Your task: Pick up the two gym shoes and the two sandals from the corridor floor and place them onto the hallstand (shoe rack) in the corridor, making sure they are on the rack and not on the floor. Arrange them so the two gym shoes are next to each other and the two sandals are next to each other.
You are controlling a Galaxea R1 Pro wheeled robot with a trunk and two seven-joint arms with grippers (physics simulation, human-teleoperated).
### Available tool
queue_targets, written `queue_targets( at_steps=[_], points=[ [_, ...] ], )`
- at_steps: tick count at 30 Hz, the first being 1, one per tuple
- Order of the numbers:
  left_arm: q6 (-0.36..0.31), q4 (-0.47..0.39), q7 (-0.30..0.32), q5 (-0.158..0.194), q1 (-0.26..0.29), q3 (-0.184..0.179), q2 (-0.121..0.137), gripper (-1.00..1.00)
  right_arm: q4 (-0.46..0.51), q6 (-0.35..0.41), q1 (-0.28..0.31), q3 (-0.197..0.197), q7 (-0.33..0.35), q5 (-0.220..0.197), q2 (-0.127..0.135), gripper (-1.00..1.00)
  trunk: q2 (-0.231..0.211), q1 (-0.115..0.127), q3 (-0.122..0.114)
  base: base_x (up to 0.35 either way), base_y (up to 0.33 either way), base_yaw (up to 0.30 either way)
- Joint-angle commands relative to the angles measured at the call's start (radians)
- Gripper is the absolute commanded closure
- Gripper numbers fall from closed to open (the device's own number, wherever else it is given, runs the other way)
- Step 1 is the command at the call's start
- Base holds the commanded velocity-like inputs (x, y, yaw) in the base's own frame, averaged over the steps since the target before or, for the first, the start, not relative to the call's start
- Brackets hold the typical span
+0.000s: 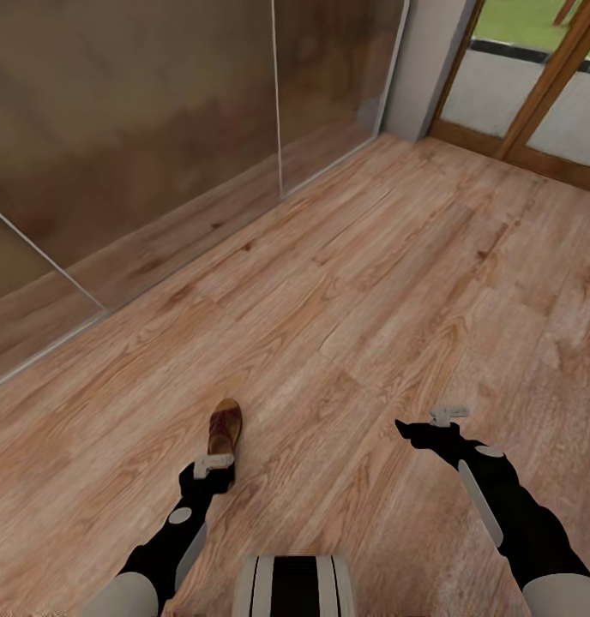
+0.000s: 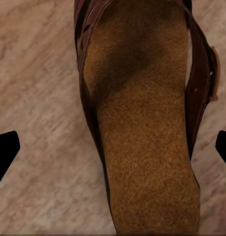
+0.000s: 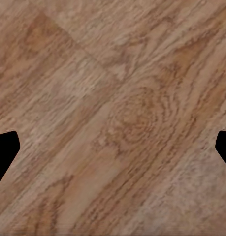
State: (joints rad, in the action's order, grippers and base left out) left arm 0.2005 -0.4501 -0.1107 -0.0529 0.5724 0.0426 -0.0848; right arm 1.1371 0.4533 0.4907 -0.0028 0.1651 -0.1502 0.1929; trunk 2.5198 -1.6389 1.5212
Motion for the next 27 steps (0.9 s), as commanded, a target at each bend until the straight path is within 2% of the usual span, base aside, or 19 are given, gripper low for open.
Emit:
queue_targets(
  at_steps=[1, 4, 14, 17, 18, 20, 27],
  points=[
    [0.003, -0.002, -0.001, -0.006, 0.001, 0.002, -0.001, -1.00, 0.001, 0.005, 0.000, 0.000, 0.001, -0.008, 0.000, -1.00, 0.001, 0.000, 0.006, 0.000, 0.000, 0.091],
    [0.003, -0.020, -0.001, -0.005, 0.001, -0.006, -0.001, -1.00, 0.001, 0.005, 0.000, 0.000, 0.001, -0.008, 0.000, -1.00, 0.001, -0.002, 0.023, 0.000, 0.000, 0.090],
    [0.003, -0.036, -0.001, -0.005, 0.000, -0.011, -0.008, -1.00, 0.004, 0.005, 0.000, -0.008, 0.001, -0.008, 0.001, -1.00, 0.001, -0.002, 0.030, 0.000, 0.000, 0.036],
    [0.003, -0.036, -0.001, -0.005, 0.000, -0.011, -0.010, -1.00, 0.008, 0.006, 0.000, -0.039, 0.001, -0.009, 0.002, -1.00, 0.001, -0.002, 0.030, 0.000, 0.000, 0.002],
    [0.003, -0.036, -0.001, -0.005, 0.000, -0.012, -0.011, -1.00, 0.021, 0.007, 0.000, -0.072, 0.002, -0.009, 0.002, -1.00, 0.001, -0.002, 0.030, 0.000, 0.000, 0.000],
    [0.004, -0.036, -0.001, -0.005, 0.000, -0.012, -0.013, -1.00, 0.040, 0.008, 0.000, -0.090, 0.002, -0.009, 0.002, -1.00, 0.001, -0.002, 0.030, 0.000, 0.000, 0.000],
    [0.003, -0.036, -0.001, -0.005, 0.000, -0.011, -0.015, -1.00, 0.073, 0.008, 0.000, -0.105, 0.002, -0.008, 0.001, -1.00, 0.001, -0.002, 0.030, 0.000, 0.000, 0.000]
  ],
)
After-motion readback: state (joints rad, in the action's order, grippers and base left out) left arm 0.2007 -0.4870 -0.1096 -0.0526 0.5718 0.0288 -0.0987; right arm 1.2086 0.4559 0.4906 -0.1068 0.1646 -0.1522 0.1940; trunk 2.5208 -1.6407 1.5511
